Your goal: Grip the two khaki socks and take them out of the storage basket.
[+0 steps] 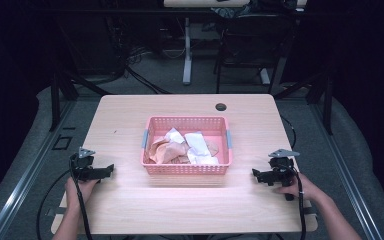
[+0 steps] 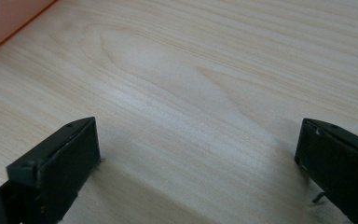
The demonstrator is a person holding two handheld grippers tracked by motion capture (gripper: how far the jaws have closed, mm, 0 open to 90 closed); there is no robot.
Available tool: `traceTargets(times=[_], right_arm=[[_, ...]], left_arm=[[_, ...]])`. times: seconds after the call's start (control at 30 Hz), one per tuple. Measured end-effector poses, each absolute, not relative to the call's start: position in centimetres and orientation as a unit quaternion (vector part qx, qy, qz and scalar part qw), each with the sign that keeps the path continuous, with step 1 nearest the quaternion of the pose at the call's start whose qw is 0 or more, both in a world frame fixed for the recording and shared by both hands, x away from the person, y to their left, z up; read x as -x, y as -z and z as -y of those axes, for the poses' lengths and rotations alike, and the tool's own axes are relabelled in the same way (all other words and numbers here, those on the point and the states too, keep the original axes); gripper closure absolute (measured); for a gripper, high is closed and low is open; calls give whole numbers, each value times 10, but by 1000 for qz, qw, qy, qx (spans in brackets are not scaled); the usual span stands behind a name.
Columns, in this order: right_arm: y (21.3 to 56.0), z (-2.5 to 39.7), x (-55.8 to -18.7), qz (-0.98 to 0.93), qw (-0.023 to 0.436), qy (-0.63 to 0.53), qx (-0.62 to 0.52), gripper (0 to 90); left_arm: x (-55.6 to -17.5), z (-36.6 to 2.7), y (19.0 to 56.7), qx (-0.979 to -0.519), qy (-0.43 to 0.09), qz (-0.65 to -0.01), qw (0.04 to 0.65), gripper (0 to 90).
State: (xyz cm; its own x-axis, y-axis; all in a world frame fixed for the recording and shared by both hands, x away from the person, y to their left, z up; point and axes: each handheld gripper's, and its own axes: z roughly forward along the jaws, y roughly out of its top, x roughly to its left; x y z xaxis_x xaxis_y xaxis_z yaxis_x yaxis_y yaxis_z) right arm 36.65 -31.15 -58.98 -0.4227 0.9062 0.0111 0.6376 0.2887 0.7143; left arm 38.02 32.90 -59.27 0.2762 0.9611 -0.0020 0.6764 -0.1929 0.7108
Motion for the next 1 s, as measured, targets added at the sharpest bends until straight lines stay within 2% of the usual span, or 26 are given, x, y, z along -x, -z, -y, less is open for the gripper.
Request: traceTargets(times=[0.47,0.77,1.0], right_arm=[[590,310,-366,-779,203,-330,-493,0],[589,310,-366,-781,203,-327,-492,0],[589,309,-366,-782,199,-329,-491,0]], left_arm=[[-379,-331,588,-741,-216,-558,305,0],[-377,-325,556,-750,-228,-546,297,2],[-375,-319,526,-755,-216,-535,311,2]])
